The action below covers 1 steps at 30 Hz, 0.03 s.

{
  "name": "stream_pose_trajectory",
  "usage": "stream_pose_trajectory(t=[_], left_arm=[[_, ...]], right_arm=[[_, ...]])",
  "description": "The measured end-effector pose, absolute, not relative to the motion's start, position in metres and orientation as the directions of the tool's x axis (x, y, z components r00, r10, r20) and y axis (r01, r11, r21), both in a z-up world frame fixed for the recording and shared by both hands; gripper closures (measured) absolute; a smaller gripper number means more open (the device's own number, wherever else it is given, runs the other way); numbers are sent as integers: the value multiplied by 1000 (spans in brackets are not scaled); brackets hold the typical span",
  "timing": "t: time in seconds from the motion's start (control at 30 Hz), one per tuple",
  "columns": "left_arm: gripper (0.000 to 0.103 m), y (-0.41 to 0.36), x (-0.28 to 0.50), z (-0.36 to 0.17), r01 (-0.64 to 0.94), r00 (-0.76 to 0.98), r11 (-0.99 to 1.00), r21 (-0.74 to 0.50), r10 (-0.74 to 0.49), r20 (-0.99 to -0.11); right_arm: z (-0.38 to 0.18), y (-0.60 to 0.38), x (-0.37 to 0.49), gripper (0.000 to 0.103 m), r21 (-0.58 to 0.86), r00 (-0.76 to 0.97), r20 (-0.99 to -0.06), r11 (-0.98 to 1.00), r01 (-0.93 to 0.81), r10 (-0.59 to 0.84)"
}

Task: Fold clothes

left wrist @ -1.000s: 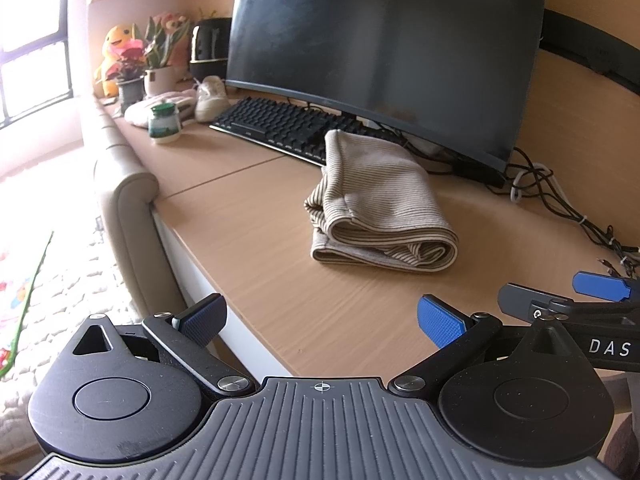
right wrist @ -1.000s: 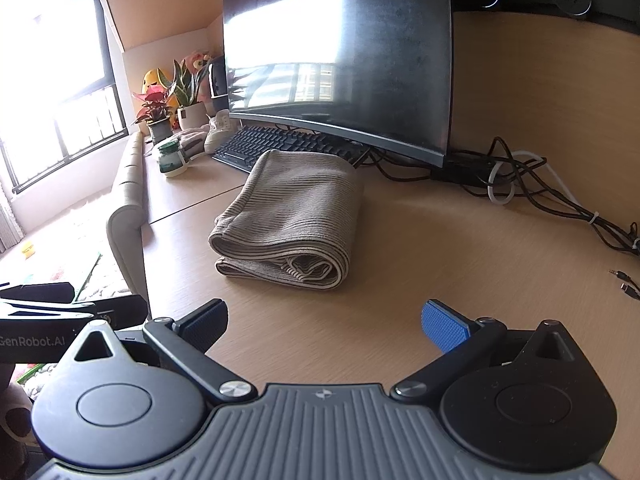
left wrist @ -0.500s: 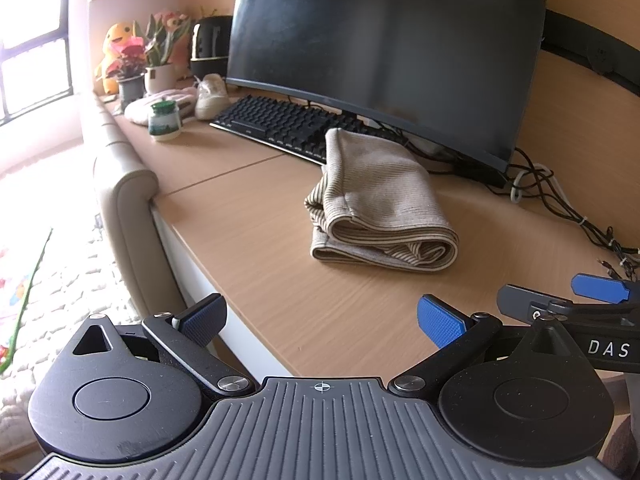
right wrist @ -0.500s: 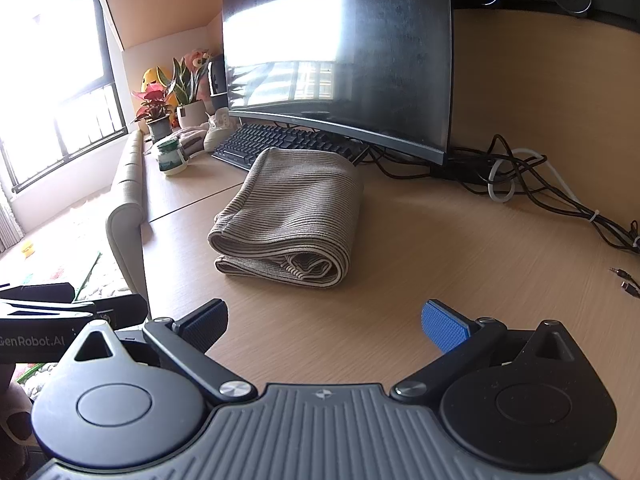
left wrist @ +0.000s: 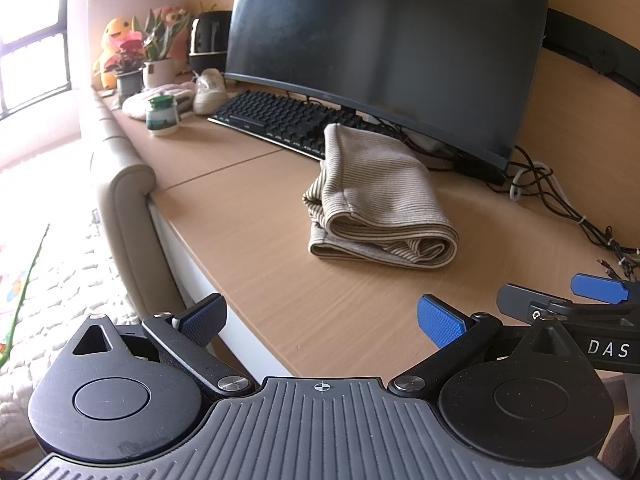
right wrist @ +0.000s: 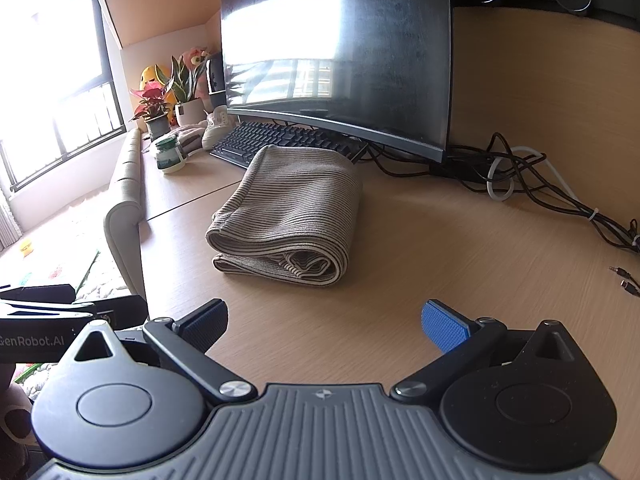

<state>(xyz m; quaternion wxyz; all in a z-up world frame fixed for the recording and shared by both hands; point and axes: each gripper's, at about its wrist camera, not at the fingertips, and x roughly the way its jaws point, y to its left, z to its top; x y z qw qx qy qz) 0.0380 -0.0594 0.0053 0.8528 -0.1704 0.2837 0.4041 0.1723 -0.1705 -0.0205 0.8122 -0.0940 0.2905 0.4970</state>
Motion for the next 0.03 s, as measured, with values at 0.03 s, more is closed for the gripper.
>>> stream_pose_trajectory(t=[0.03], left_arm=[[0, -60, 38, 5, -785, 515, 616, -62, 593, -620]], right_arm=[[-20, -171, 172, 0, 136, 337, -566, 488, -862, 753]])
